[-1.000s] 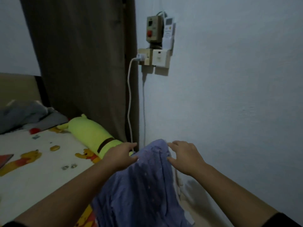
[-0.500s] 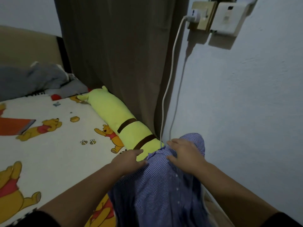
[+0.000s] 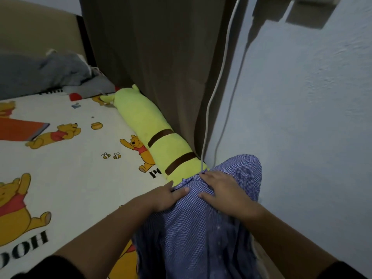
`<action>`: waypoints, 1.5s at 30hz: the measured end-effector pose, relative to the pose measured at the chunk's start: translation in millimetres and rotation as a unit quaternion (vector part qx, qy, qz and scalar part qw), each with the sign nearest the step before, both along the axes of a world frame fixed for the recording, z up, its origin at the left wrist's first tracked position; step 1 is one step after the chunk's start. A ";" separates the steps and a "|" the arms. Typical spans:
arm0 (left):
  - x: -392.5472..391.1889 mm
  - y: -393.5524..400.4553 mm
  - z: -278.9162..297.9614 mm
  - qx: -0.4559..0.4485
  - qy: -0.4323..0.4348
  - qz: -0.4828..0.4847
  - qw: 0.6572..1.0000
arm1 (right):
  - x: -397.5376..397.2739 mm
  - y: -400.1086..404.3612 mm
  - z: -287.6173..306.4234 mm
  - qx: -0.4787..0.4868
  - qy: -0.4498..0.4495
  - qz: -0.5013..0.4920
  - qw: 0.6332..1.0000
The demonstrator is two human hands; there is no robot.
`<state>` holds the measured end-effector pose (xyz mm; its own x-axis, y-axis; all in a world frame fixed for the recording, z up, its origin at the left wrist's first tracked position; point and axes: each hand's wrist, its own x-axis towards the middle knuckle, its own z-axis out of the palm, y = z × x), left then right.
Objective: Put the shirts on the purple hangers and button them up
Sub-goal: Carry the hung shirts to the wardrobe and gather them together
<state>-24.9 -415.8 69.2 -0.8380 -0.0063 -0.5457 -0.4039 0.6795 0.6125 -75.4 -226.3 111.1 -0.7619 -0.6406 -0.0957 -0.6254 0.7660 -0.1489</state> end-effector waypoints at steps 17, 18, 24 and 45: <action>1.0 -13.1 11.5 -0.165 0.174 0.065 0.969 | -21.5 4.4 10.1 -0.025 0.040 0.011 0.999; 1.6 -14.1 16.8 -0.167 0.195 0.062 0.964 | -23.1 4.6 16.1 -0.033 0.046 0.005 0.998; 7.8 -18.0 40.5 -0.174 0.317 0.008 0.932 | -28.5 2.3 58.3 -0.116 0.121 -0.013 0.986; -12.0 38.5 137.0 -0.178 0.438 -0.207 0.857 | -2.2 90.8 155.0 -0.180 0.238 -0.075 0.951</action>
<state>-37.0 -377.3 206.2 -0.8958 0.3547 0.2676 0.4248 0.8605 0.2813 -77.5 -135.5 266.1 -0.7489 -0.4478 0.4885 -0.5759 0.8046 -0.1452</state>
